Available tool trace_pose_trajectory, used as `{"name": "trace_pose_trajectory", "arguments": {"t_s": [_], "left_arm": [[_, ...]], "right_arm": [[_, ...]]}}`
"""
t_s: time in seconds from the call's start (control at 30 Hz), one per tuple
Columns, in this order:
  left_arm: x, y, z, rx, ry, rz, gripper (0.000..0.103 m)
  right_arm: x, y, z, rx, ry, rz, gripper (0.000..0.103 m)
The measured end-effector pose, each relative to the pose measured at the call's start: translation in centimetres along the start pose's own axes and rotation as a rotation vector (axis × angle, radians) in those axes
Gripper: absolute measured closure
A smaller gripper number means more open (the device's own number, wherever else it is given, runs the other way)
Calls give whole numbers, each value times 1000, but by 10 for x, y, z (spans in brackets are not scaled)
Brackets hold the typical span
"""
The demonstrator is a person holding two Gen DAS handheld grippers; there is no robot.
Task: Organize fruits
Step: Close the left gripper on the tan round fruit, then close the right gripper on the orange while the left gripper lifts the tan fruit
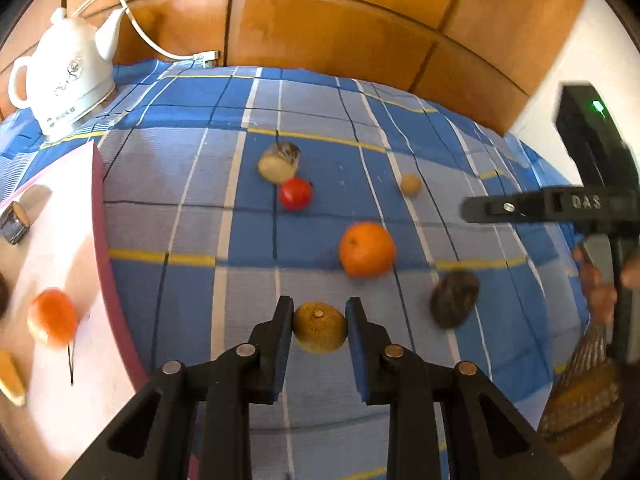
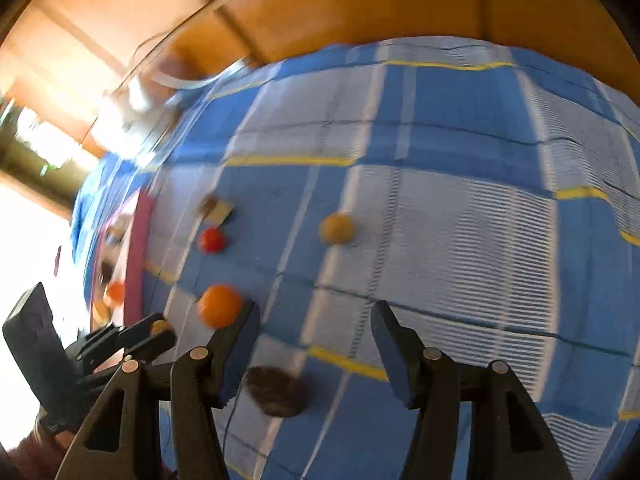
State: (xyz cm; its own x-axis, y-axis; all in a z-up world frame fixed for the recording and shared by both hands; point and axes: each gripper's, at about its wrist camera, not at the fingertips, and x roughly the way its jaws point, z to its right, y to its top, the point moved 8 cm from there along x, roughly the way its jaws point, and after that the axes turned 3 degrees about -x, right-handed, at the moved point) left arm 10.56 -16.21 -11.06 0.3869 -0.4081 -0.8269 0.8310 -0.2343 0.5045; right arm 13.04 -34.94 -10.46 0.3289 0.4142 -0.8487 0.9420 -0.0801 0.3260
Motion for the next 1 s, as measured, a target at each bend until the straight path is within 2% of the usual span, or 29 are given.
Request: {"name": "trace_pose_trajectory", "arguments": {"t_s": [0.1, 0.17, 0.27, 0.5, 0.63, 0.77, 0.83, 1.0], "left_arm": [[-6, -9, 4, 20, -1, 12, 76], [-12, -13, 5, 26, -5, 27, 76], [-20, -16, 3, 18, -11, 42, 76], [-35, -17, -9, -13, -8, 69, 76], [-43, -17, -18, -35, -1, 85, 76], [-47, -18, -27, -61, 4, 94, 76], [-50, -18, -29, -70, 4, 99, 76], [-55, -17, -35, -89, -1, 111, 76]], "right_arm": [[9, -9, -16, -63, 29, -51, 44], [14, -16, -23, -95, 55, -91, 39], [18, -22, -31, -142, 45, -112, 34], [25, -36, -40, -214, 32, -171, 32], [32, -44, -41, -250, -8, -204, 32], [33, -43, -41, -255, -45, -186, 32], [31, -35, -43, -254, -67, -134, 32], [32, -18, -61, -288, -59, -45, 32]]}}
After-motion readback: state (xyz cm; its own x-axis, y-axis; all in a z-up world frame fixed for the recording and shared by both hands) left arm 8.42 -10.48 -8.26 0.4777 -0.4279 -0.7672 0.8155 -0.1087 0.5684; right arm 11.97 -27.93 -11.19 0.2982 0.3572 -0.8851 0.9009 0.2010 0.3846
